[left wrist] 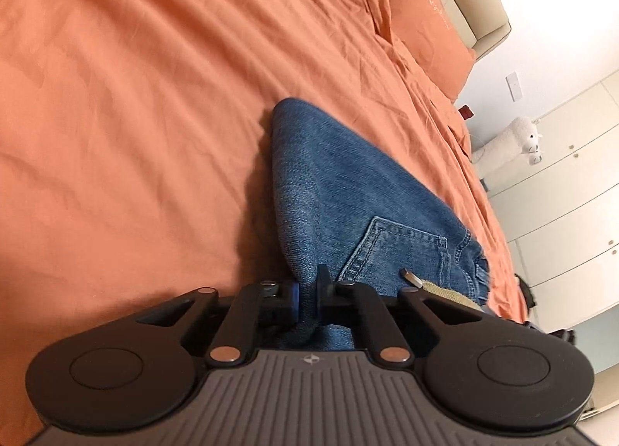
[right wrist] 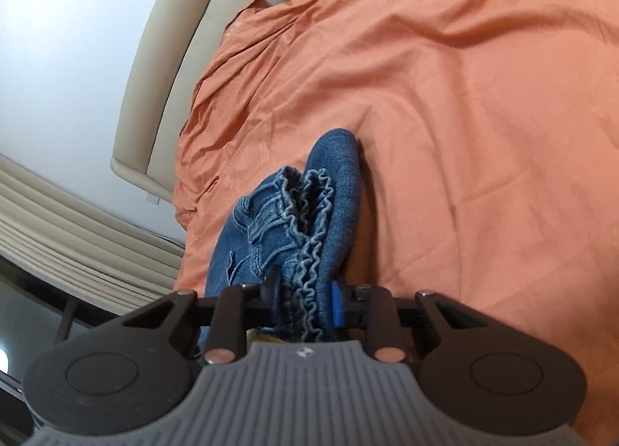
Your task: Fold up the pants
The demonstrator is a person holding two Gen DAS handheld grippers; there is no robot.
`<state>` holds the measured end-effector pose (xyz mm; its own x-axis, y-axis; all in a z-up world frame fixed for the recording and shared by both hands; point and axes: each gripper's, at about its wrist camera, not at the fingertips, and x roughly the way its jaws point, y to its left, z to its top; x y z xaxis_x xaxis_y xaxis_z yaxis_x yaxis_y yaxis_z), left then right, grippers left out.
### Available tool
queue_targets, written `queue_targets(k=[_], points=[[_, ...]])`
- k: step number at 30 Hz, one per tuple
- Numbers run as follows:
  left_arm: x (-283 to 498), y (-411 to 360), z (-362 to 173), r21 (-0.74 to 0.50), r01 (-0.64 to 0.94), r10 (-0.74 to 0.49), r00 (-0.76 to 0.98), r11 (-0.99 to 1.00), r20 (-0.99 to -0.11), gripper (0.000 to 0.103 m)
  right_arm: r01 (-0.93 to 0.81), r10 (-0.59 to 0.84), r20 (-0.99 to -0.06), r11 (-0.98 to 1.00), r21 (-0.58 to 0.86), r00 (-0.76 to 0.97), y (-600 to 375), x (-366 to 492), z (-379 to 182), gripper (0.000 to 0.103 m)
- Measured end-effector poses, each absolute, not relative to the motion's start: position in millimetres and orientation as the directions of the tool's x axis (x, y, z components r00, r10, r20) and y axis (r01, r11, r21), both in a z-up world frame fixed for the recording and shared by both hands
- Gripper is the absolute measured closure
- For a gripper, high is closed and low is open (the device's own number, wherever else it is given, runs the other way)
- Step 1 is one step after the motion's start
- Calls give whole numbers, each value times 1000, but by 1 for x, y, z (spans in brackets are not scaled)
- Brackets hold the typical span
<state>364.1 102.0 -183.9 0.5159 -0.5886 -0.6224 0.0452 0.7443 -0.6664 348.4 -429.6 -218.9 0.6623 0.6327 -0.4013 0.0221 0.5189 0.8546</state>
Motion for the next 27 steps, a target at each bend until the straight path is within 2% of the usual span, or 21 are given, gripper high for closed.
queue_targets(k=[6,14,27], points=[[354,98,-159,-644,89,-578,545,760,-607,97,-53,634,-364,539,841,683,-424,337,-195,85],[339,99,-129,-586,82,-526,553,806,-646,97,-126,647,-344,566,815,681,-398,319,-160,86],[277,166,-51,-436,93,-395,622,895,-677,97,-217,721,-320,544,811,614,-302,283,-112,86]])
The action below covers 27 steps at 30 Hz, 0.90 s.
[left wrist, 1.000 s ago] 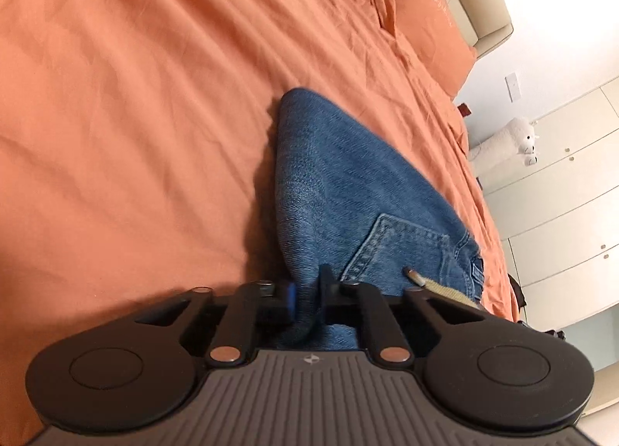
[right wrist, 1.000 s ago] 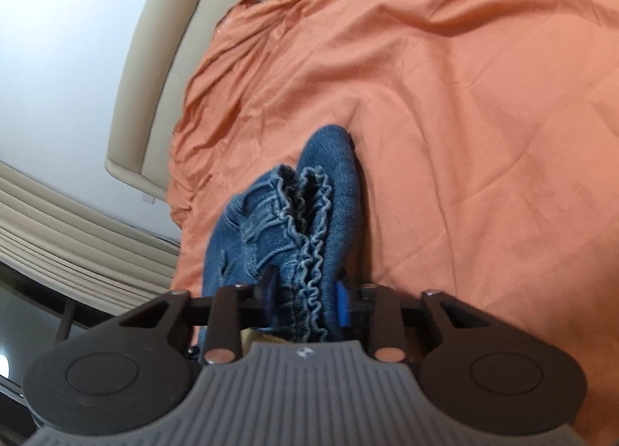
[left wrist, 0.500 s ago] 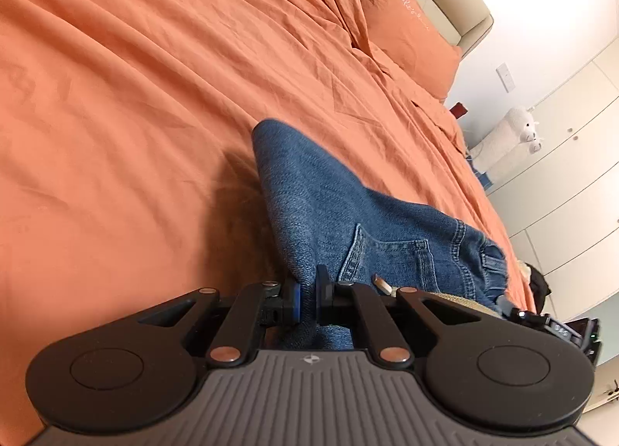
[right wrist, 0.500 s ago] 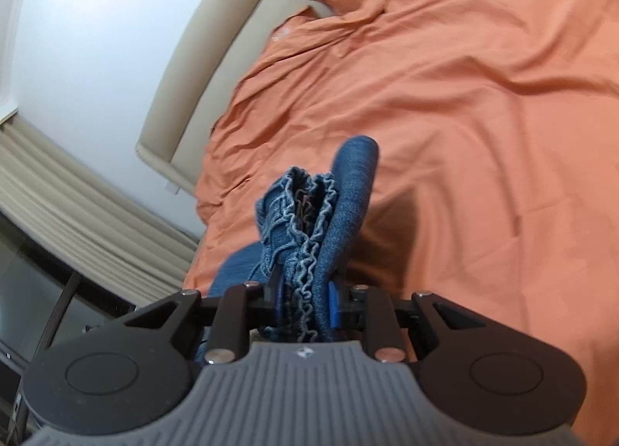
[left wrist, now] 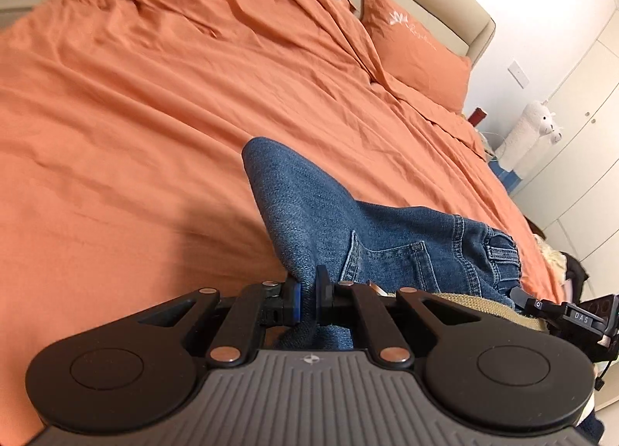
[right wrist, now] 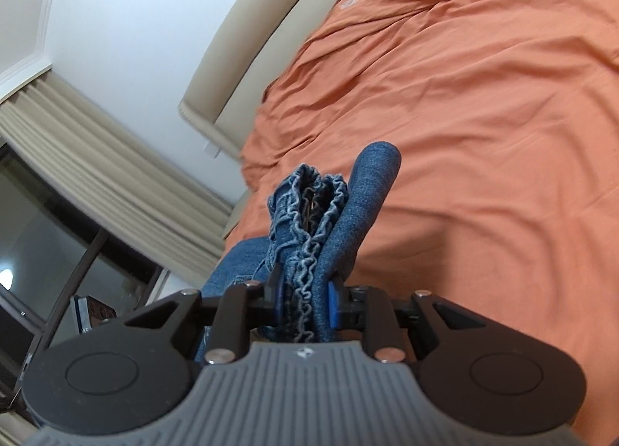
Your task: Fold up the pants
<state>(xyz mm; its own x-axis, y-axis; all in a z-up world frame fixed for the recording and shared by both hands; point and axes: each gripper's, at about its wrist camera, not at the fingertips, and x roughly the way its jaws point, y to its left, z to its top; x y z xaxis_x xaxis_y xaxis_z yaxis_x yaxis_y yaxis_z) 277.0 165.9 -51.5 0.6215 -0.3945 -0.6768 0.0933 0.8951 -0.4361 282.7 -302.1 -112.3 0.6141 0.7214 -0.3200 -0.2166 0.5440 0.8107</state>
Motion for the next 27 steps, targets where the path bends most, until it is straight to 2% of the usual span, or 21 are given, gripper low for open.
queue_targets(k=[7,12,22,27], points=[[247,227,-23,-383,62,-328,652,921,-684,97,-286,769,-323,539,792,552,-219,274,-87,86],[241,273,-21,-345,29,-278,659,938,-699,97,-306,797,-316,515,801,514,-161,280,-87,86],[264,344,-72,-360,-50,-249,634,932,-732,97,-304,811,-375,533,789,449,-75,315,-121,86],[273,356,-110,-364,-59,-254,612,929,-749,97,-272,795,-441,571,774,416,-64,324,-155,86]])
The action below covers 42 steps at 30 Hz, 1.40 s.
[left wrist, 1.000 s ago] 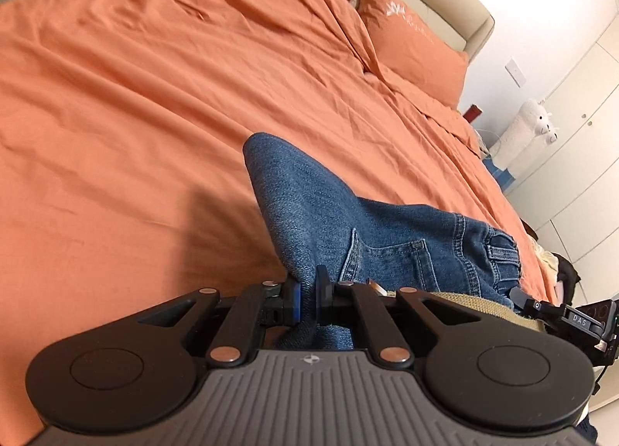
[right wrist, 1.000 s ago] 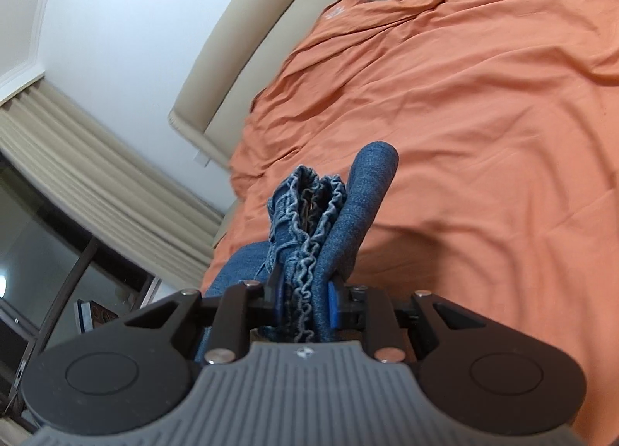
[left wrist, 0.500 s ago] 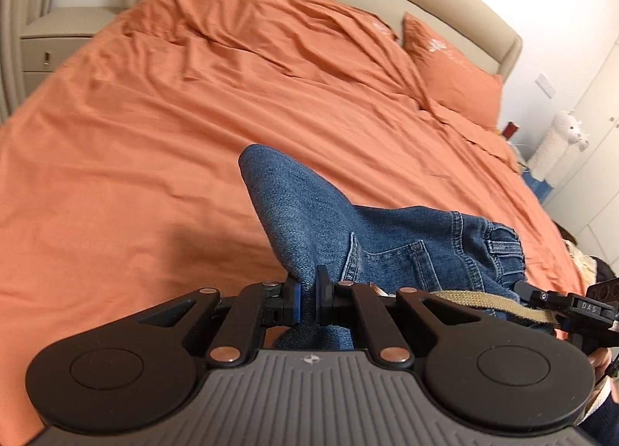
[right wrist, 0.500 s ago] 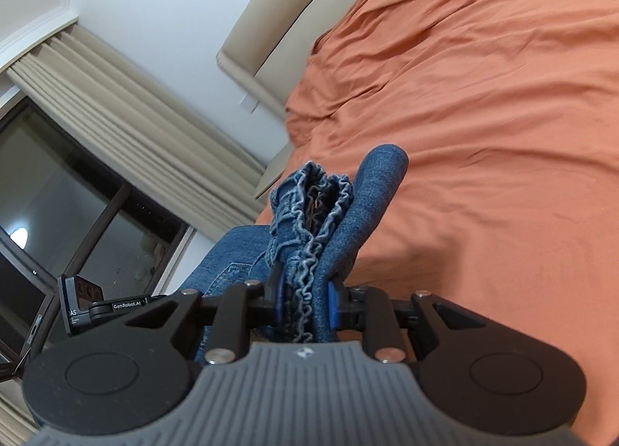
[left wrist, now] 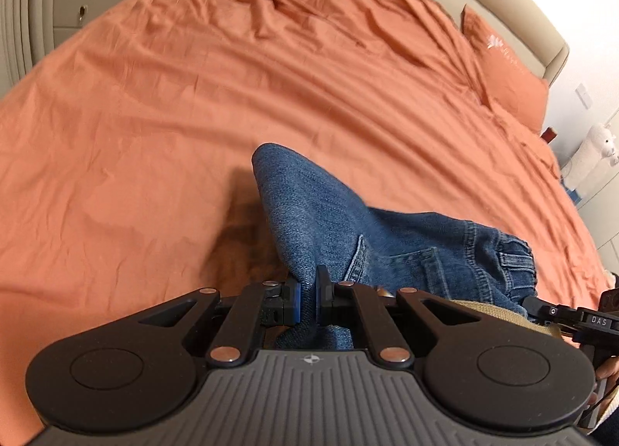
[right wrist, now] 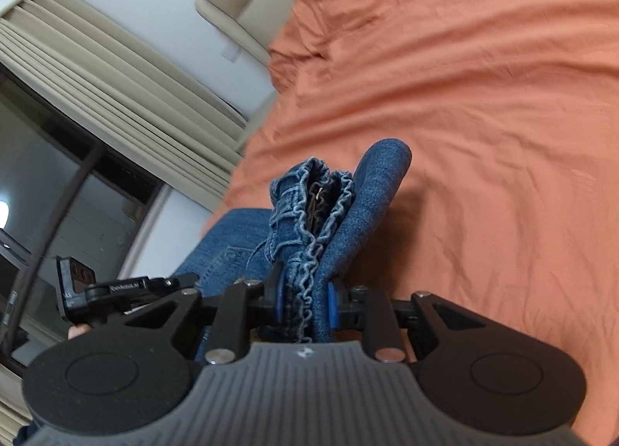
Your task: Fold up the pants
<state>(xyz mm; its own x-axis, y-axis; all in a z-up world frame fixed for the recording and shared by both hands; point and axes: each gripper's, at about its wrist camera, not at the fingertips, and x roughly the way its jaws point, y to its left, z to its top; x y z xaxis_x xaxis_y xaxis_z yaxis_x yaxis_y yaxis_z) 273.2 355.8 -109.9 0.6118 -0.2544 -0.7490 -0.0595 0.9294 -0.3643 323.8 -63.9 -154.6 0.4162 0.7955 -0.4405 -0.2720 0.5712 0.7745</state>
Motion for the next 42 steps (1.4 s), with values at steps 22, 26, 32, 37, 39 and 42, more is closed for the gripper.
queue_targets(k=[22,26,32,37,39,42], points=[[227,387,-111,-111,-133,-19,551,985,-834,83,-261,615,-639,783,565,463,-67,308,-170,65],[195,379,-86,-91,-95,-19,585,991,-811,83,-323,530,-653,848,421,541,-63,285,-142,66],[166,339,-84,-54,-17,-33,611,998,-791,83,-466,505,-626,850,244,594,-31,244,-116,69],[161,331,-119,-58,-21,-36,555,998,-831,84,-510,474,-658,846,156,585,-14,226,-129,73],[157,331,-129,-49,-29,-26,540,998,-841,84,-505,466,-670,849,155,578,-14,228,-140,73],[158,332,-136,-53,-41,-25,513,998,-858,84,-484,425,-700,865,128,574,-13,235,-155,70]])
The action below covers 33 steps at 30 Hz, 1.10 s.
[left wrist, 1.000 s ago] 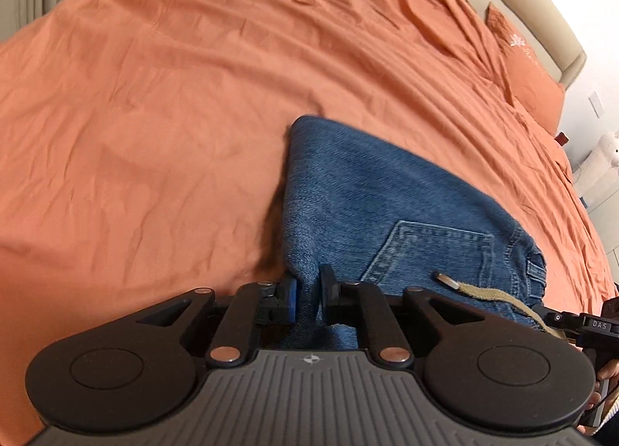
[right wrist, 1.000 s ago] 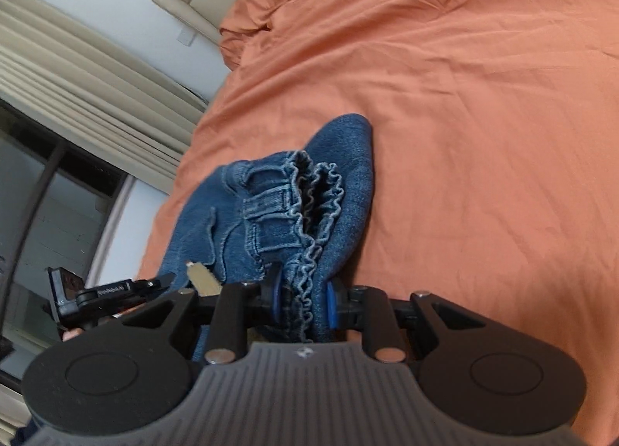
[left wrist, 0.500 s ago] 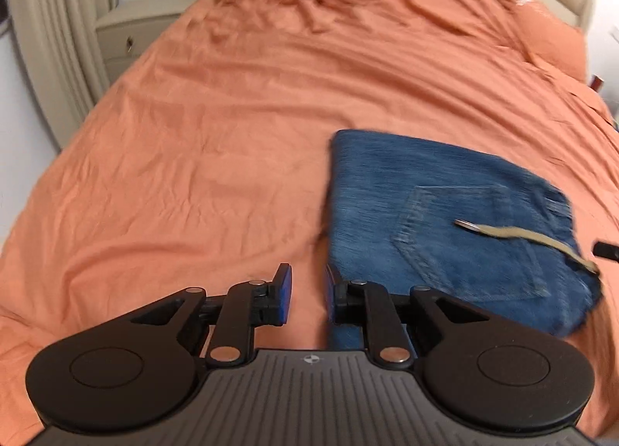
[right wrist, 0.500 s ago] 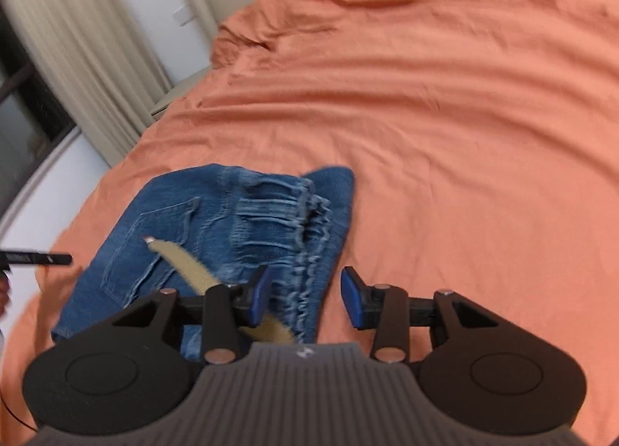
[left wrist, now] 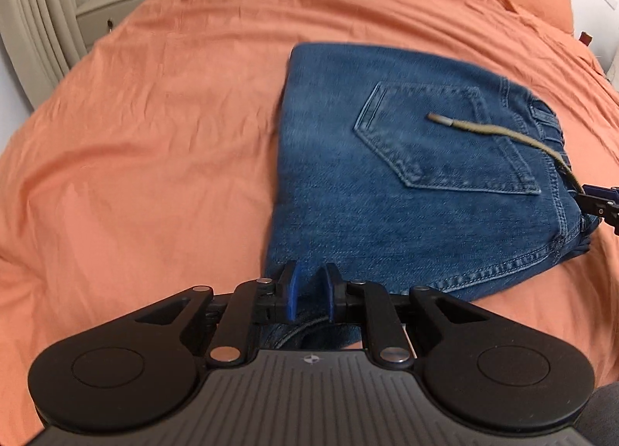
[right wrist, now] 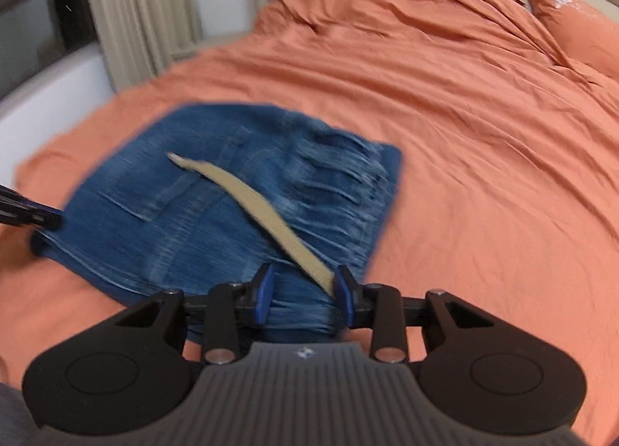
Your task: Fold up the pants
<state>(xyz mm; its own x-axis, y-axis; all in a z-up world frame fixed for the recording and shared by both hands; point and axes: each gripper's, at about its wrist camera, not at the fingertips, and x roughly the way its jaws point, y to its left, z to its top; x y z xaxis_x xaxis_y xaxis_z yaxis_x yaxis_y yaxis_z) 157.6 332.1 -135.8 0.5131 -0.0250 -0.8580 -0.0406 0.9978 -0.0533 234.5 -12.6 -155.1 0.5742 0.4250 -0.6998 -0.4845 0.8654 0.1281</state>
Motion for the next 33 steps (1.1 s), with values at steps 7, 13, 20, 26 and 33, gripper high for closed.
queue_targets(k=[7,13,20,26,33], points=[[151,314,-121,110,40,78,473,993,-877,84,-470,441,-713,865,176,545,-18,243,-153,69],[116,307,-74,104,-7,90,567,995,-819,84,-470,442,-679,868,160,586,-22,218,-116,65],[64,275,7,98,-13,78,711,995,-699,79,-493,466,-613,859,139,638,-35,168,-47,39],[26,232,52,111,-77,127,805,991,-580,68,-486,471,-570,863,140,673,-48,115,-2,27],[-2,184,46,91,-173,195,840,981,-507,40,-411,417,-533,901,139,736,-53,58,5,22]])
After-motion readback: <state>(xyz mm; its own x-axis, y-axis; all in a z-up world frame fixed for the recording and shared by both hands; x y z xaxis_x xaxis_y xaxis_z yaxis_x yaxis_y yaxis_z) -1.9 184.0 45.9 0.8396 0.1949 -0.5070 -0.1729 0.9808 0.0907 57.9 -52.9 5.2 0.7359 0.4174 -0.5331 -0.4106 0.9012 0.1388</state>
